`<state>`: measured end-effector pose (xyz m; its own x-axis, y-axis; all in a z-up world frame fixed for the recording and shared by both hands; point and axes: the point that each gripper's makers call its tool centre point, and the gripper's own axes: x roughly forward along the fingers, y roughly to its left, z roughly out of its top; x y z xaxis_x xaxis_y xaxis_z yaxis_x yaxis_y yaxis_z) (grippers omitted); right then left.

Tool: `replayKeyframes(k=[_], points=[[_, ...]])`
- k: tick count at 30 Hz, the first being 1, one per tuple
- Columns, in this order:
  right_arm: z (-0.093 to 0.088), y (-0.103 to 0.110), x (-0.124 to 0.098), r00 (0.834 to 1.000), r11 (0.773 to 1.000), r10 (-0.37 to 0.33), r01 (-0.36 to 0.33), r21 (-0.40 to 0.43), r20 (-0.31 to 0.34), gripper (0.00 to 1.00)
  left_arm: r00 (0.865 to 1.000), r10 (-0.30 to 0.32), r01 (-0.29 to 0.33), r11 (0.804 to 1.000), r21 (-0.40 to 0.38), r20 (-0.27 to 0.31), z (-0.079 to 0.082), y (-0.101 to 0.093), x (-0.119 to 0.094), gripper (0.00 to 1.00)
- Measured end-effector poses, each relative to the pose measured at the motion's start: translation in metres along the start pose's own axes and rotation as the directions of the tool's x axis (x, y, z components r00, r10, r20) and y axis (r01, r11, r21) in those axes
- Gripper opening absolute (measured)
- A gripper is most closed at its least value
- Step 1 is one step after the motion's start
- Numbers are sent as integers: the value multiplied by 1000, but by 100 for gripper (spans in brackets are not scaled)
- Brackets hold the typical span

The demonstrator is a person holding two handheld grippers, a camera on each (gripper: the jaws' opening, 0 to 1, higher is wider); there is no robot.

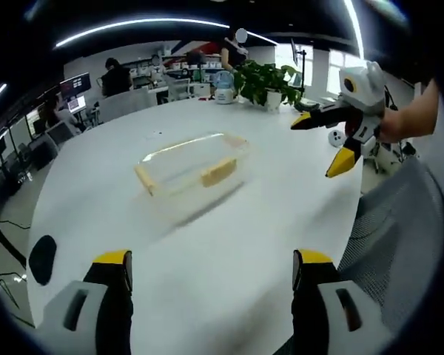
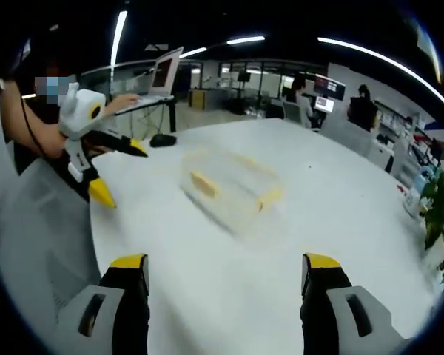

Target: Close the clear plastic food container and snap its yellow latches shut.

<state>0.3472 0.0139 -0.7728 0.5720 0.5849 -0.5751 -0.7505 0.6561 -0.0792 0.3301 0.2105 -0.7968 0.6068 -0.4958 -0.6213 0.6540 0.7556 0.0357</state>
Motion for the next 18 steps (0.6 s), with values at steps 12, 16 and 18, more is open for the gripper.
replayKeyframes(k=[12,16,18], points=[[-12,4,-13,1000,1000,-6,6,5,-1,86,1000,-5,6,1000,-8,17,0,-2,-11,91],[-15,6,-17,1000,1000,-8,8,9,3,86,1000,-12,11,1000,5,24,-1,-3,-17,91],[-17,7,-19,1000,1000,-12,12,10,2,86,1000,-12,12,1000,13,20,-4,-3,-18,91]])
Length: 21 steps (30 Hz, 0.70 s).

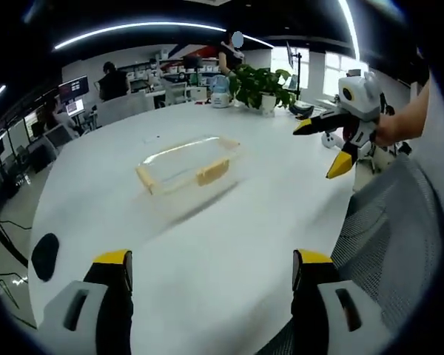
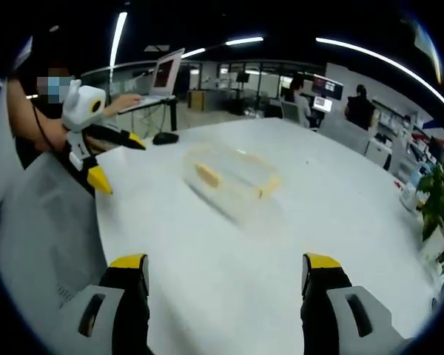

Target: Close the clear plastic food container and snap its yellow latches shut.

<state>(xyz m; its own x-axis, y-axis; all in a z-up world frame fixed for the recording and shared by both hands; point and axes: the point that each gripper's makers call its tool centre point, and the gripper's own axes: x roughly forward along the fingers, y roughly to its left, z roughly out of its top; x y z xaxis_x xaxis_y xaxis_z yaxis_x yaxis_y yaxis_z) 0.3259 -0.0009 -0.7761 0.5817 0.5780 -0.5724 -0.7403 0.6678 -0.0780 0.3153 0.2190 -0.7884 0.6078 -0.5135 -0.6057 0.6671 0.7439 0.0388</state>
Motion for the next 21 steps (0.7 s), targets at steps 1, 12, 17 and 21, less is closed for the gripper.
replayKeyframes(k=[1,12,17,21], points=[[0,0,-1,1000,1000,-2,2,5,2,86,1000,0,0,1000,1,-1,0,0,0,91],[-10,9,-9,1000,1000,-6,6,17,2,87,1000,-6,6,1000,4,16,-5,2,-11,91],[-17,10,-15,1000,999,-17,17,36,0,87,1000,4,-4,1000,-7,17,-9,1,-14,91],[-21,12,-18,1000,999,-22,22,48,-2,87,1000,6,-6,1000,-8,19,-8,0,-15,91]])
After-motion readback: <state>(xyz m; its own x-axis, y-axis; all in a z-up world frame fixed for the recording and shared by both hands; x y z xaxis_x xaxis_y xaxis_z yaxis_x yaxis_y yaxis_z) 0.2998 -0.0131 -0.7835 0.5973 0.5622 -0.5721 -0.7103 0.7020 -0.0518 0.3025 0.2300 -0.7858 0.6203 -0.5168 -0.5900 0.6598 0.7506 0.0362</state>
